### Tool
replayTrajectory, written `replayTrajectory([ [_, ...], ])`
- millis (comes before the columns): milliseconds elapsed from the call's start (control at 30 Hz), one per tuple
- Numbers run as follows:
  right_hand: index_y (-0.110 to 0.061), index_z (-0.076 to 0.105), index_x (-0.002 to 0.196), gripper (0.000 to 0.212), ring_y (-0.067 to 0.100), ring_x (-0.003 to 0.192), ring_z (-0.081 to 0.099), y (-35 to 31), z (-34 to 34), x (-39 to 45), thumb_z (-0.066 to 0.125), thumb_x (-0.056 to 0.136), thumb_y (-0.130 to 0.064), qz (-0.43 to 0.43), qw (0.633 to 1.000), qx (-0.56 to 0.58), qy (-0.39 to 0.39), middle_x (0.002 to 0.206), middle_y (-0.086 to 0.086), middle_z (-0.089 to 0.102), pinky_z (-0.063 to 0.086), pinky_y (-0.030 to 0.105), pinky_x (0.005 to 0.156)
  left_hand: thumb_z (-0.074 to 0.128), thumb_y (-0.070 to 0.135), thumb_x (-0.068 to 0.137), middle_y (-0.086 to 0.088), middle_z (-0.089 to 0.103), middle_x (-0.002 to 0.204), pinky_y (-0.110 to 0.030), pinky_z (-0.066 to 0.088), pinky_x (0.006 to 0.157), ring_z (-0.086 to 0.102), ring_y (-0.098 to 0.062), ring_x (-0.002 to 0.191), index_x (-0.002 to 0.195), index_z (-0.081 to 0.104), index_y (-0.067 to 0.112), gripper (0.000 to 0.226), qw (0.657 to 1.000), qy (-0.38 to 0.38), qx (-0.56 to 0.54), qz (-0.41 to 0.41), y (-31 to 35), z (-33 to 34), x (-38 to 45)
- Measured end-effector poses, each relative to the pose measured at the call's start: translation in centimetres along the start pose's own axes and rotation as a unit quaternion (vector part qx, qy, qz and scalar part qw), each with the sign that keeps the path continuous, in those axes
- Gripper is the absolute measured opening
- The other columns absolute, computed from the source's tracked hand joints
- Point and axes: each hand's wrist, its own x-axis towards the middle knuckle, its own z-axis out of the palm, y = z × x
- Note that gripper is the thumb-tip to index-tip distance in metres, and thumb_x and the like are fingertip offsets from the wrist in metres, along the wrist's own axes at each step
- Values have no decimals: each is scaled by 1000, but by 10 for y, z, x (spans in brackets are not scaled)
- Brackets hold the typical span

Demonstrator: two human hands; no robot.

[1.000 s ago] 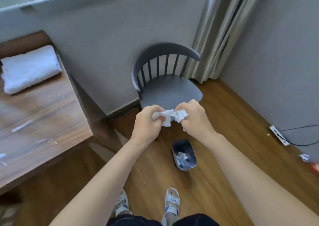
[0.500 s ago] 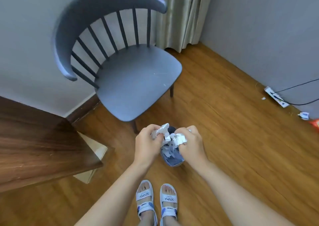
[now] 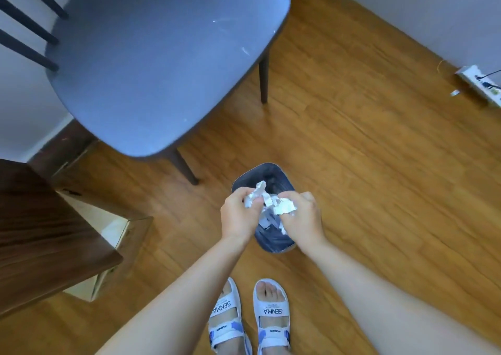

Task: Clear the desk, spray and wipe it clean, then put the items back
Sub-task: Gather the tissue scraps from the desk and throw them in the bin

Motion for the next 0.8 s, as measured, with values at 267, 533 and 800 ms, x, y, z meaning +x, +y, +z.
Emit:
replayTrajectory([
  [267, -24, 61, 138, 62, 17, 103, 56, 20, 29, 12, 70, 83, 2, 62, 998, 34, 5, 118, -2, 45, 46, 25, 90, 66, 14, 95, 13, 69, 124, -20, 48, 81, 63, -10, 108, 136, 65, 29, 44, 998, -38, -9, -50, -20, 28, 16],
  [533, -21, 52, 147, 66, 17, 131, 49, 14, 30, 9, 77, 88, -10, 68, 997, 42, -5, 142, 2, 47, 36, 20, 102, 66, 10, 99, 9, 61, 144, -16, 39, 94, 53, -12, 136, 146, 57, 25, 50, 997, -58, 2, -48, -22, 27, 8],
  [800, -19, 55, 142, 59, 18, 126, 53, 1, 28, 1, 77, 88, -13, 58, 998, 31, -2, 139, 1, 51, 42, 26, 102, 69, 10, 99, 7, 61, 144, -21, 41, 105, 52, -11, 138, 144, 59, 22, 48, 997, -59, -1, -40, -20, 22, 2],
])
